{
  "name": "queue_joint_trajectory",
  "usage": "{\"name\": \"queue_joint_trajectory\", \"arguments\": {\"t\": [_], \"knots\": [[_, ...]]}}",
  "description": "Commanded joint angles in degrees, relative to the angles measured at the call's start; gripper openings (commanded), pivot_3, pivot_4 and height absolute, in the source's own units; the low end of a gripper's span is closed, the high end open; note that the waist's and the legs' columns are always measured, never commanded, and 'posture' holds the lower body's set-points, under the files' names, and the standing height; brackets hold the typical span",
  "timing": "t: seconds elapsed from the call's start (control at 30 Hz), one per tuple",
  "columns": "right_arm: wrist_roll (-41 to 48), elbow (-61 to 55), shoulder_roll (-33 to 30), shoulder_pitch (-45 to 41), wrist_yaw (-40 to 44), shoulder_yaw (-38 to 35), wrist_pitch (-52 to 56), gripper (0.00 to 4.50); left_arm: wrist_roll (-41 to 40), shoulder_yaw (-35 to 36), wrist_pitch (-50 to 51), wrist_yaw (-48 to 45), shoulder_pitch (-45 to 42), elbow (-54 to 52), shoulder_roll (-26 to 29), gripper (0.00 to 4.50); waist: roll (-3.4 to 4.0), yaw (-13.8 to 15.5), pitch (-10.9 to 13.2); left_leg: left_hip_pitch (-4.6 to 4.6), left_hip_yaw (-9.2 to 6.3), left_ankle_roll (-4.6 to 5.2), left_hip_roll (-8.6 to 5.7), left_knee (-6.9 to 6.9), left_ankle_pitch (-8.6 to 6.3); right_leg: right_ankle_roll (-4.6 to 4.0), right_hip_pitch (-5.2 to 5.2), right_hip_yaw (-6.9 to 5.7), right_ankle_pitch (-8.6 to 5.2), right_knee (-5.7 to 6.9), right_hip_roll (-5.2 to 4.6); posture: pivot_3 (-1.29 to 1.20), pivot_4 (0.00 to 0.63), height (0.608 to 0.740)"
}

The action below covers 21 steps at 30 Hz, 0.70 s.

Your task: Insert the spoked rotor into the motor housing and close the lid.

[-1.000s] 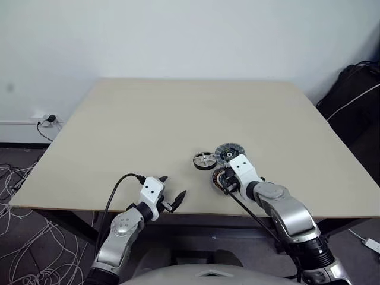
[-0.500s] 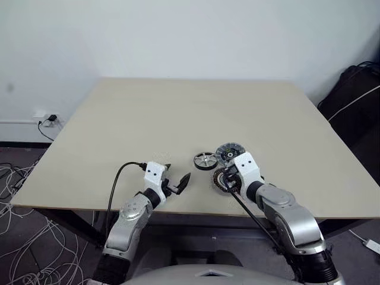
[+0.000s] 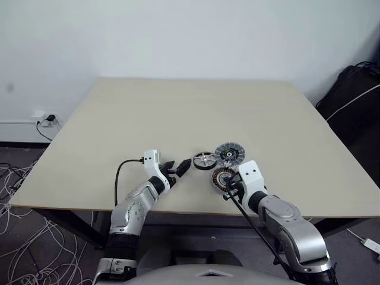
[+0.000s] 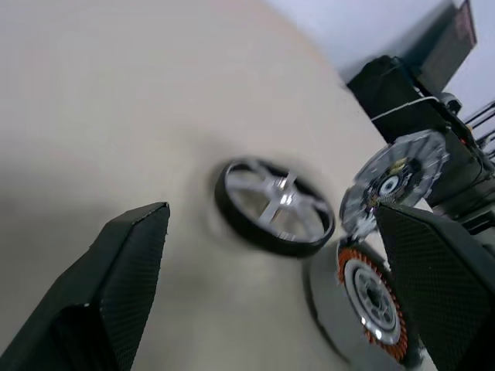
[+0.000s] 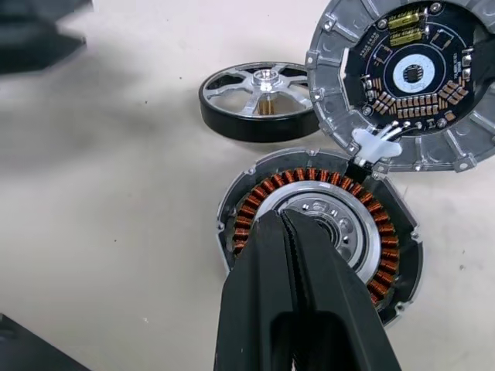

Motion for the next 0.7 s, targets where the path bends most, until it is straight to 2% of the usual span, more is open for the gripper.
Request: {"name": "queue_joint_trajectory", "arguments": {"t": [0.03,0.27,0.7], "knots": [[0.86,-2.88,0.48,0.07,-0.63,-1.26,-1.33,0.04,-4.60,1.57,1.81,0.69,-3.07,0.83,-5.95,4.50,-0.03,0.00,0.02,0.00,0.00,0.00,0.00,0.01,0.00,0.00,0.00,0.01,0.00,0.00,0.00,0.00,0.000,0.740],[1.13,-3.57,0.38,0.97,-1.07,-1.52,-1.18,0.04,-13.22,2.20,5.61,-0.64,-5.37,4.50,-8.30,4.50,-0.16,-0.03,0.10,0.00,0.00,-0.01,-0.01,0.03,0.00,-0.01,0.01,0.01,0.01,0.00,-0.01,0.00,0.000,0.740],[1.46,-4.87,0.61,2.48,-2.52,-2.03,-1.06,0.04,-17.49,2.19,7.26,3.64,-9.77,13.40,-10.93,4.50,-0.23,-0.02,0.15,-0.01,0.00,-0.02,-0.01,0.02,0.00,-0.03,-0.01,0.04,0.00,0.00,-0.01,0.00,0.000,0.740]]}}
